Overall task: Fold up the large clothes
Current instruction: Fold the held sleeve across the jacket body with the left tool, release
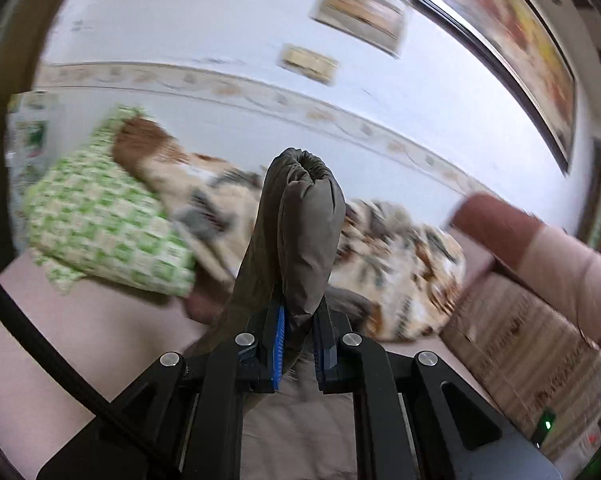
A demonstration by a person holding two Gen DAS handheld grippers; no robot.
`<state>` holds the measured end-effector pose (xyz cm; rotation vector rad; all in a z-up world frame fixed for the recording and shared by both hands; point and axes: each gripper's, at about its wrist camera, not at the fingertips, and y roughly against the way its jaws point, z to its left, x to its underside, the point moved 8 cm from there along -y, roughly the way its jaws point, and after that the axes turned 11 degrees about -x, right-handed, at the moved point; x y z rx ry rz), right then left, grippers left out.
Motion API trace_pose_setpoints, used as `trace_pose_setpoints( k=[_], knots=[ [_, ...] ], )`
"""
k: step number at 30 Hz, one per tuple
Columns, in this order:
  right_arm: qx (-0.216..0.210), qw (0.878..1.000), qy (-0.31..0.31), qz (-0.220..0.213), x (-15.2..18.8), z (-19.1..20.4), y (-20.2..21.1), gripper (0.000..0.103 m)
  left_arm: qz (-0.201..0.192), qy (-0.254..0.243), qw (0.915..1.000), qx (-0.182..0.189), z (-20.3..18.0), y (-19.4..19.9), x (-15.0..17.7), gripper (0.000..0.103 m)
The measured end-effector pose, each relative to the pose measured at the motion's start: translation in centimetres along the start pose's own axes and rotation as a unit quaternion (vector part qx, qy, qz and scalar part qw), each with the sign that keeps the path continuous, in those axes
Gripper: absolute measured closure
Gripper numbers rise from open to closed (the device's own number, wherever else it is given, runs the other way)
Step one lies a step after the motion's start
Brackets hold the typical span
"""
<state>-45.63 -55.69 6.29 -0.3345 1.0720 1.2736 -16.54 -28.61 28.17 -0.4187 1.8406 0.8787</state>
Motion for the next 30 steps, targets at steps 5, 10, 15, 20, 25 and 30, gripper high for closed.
trace_pose_setpoints(
  k=[5,10,15,20,25,30],
  knots=[
    [0.002,0.999,-0.036,-0.011,-1.0,-3.1,1.3,0.019,0.054,-0.037,0.9976,0.021,-7.6,-4.1,6.4,0.092],
    [-0.001,0.998,-0.054,-0.019,-1.7,-4.7,2.5,0.019,0.121,-0.066,0.9903,0.022,-11.9,-8.7,15.2,0.092],
    [-0.004,0.998,-0.062,-0.019,-2.0,-5.2,2.5,0.019,0.187,-0.11,0.9763,0.003,-14.2,-12.8,24.3,0.092],
    [-0.009,0.998,-0.059,-0.013,-2.0,-4.6,1.7,0.019,0.235,-0.149,0.9605,-0.014,-15.1,-15.0,30.6,0.087],
    [-0.021,0.999,-0.038,-0.005,-1.7,-3.0,0.7,0.021,0.235,-0.188,0.9537,-0.006,-15.7,-13.9,31.5,0.064],
    [-0.036,0.999,-0.001,0.012,-1.2,-0.2,-1.6,0.039,0.174,-0.192,0.9659,-0.006,-13.6,-10.3,26.8,0.041]
  ],
)
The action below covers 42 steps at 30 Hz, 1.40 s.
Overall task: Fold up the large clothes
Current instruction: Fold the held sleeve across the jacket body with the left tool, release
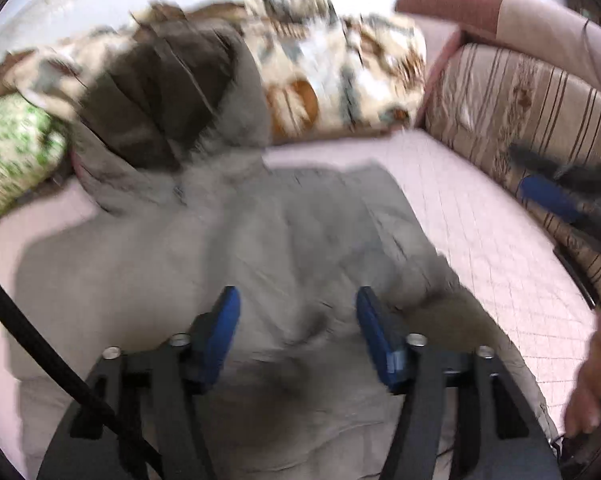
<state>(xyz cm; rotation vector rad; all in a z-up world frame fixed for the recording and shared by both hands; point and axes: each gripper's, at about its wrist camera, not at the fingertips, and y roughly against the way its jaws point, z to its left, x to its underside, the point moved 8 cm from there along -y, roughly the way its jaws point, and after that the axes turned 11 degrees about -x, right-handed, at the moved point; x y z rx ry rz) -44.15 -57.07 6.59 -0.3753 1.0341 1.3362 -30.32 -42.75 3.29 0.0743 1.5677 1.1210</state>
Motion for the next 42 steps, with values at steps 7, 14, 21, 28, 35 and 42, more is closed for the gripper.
trace_pose_setpoints(
  k=[7,14,21,28,35,42],
  knots=[
    [0.009,0.993,0.094,0.064,3.0,4.5,-5.7,0.054,0.005,0.06,0.9923,-0.108,13.1,-0.4,-1.3,0.038],
    [0.043,0.984,0.115,0.128,6.3,3.9,-10.7,0.054,0.087,0.161,0.9696,-0.162,24.2,-5.1,4.3,0.038],
    [0.068,0.977,0.083,0.185,8.9,0.9,-13.7,0.054,0.122,0.223,0.9587,-0.128,26.1,-7.4,7.6,0.033],
    [0.075,0.972,0.058,0.215,10.2,-0.4,-14.4,0.053,0.138,0.204,0.9584,-0.144,25.7,-7.5,6.9,0.031],
    [0.037,0.984,0.068,0.161,7.2,3.2,-10.7,0.051,0.06,0.168,0.9754,-0.13,23.2,0.5,5.5,0.035],
    [0.012,0.979,0.096,0.182,9.1,5.7,-10.6,0.051,0.053,0.135,0.9784,-0.148,20.6,3.8,9.1,0.035]
  ],
)
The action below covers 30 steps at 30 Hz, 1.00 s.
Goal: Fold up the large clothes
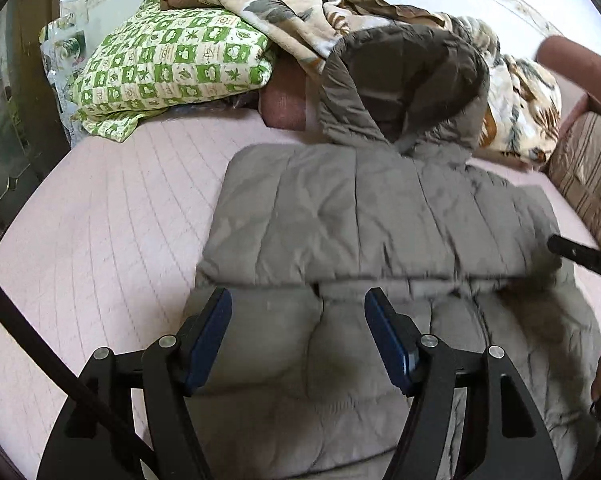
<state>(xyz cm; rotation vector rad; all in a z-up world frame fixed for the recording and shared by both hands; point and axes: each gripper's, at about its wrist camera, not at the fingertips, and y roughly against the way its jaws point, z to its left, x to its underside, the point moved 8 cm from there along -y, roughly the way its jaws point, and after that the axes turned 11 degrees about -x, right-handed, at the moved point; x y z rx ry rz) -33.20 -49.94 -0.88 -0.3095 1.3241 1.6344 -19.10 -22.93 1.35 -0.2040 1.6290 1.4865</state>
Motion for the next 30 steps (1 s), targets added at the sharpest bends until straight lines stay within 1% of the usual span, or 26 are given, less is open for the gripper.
trace_pose_setpoints(
  k=[2,6,9,13,16,19,22,24,28,30],
  knots=[
    [0.003,1.0,0.003,0.007,0.3,0.1,-0.4,0.051,0.007,-0.007,1.0,-0.002,-0.6,-0.7,0.6,0.035],
    [0.009,1.0,0.009,0.002,0.0,0.3,-0.6,0.051,0.026,-0.008,0.9996,0.002,-1.2,-2.3,1.7,0.035],
    [0.022,1.0,0.016,0.012,0.4,0.2,-1.6,0.051,0.044,-0.014,0.9989,0.001,-1.9,-3.8,2.2,0.035],
    [0.046,0.998,0.029,0.042,1.4,-0.1,-3.6,0.05,0.039,-0.035,0.9985,-0.015,-2.6,-4.2,2.2,0.034],
    [0.067,0.995,0.052,0.05,1.7,0.2,-4.3,0.047,0.033,-0.046,0.998,-0.027,-3.0,-4.1,2.4,0.034],
    [0.077,0.994,0.064,0.052,1.8,0.5,-4.5,0.046,0.025,-0.055,0.9975,-0.036,-3.2,-4.0,2.5,0.034],
    [0.079,0.994,0.066,0.045,1.6,0.5,-4.1,0.046,0.019,-0.054,0.998,-0.029,-3.5,-3.5,2.3,0.034],
    [0.079,0.994,0.072,0.029,1.2,1.1,-3.4,0.046,0.011,-0.057,0.9979,-0.029,-3.7,-3.1,2.1,0.034],
    [0.058,0.996,0.071,-0.004,0.4,2.5,-2.4,0.045,-0.005,-0.058,0.9981,-0.02,-4.0,-2.1,1.7,0.034],
    [0.05,0.996,0.079,-0.012,0.2,3.3,-2.2,0.045,-0.01,-0.057,0.9981,-0.021,-4.0,-1.9,1.5,0.034]
  ],
)
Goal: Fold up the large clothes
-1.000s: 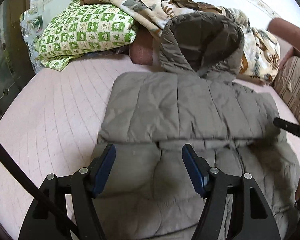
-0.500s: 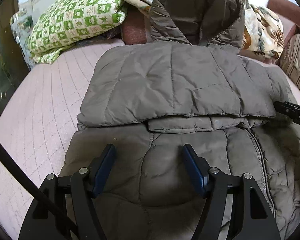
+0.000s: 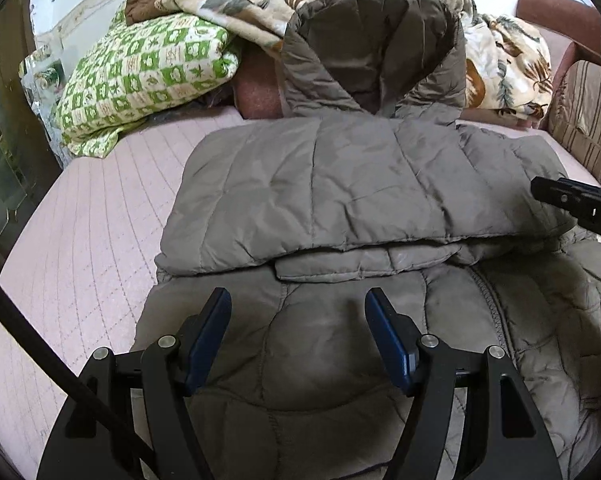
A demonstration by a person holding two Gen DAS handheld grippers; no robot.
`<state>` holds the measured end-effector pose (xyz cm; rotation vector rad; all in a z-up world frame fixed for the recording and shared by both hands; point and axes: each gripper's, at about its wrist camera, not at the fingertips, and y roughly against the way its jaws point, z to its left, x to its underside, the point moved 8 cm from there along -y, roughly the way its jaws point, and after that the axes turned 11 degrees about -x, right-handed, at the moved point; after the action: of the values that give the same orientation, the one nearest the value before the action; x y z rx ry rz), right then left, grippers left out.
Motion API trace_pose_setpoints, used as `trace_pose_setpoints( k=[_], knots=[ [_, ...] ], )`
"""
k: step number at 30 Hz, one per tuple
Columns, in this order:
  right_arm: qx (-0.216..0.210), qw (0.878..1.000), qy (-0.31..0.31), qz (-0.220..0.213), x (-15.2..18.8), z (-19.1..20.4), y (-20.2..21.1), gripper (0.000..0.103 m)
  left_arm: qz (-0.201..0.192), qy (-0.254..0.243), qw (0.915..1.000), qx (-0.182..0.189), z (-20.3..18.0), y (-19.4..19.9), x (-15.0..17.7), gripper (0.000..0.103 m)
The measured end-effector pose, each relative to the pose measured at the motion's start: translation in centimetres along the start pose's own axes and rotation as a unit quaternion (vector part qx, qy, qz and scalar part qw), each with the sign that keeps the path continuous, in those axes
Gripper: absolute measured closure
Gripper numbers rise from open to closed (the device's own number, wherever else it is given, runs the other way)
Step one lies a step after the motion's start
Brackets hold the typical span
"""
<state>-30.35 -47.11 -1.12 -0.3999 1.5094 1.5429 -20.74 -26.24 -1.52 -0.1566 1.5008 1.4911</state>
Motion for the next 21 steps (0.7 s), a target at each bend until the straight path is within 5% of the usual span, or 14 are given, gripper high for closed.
trace_pose_setpoints(
  k=[21],
  knots=[
    [-0.006,0.999,0.002,0.052,1.7,0.3,-2.8,0.038,-0.012,-0.007,0.9998,-0.016,-0.3,0.1,-0.3,0.034]
  ],
)
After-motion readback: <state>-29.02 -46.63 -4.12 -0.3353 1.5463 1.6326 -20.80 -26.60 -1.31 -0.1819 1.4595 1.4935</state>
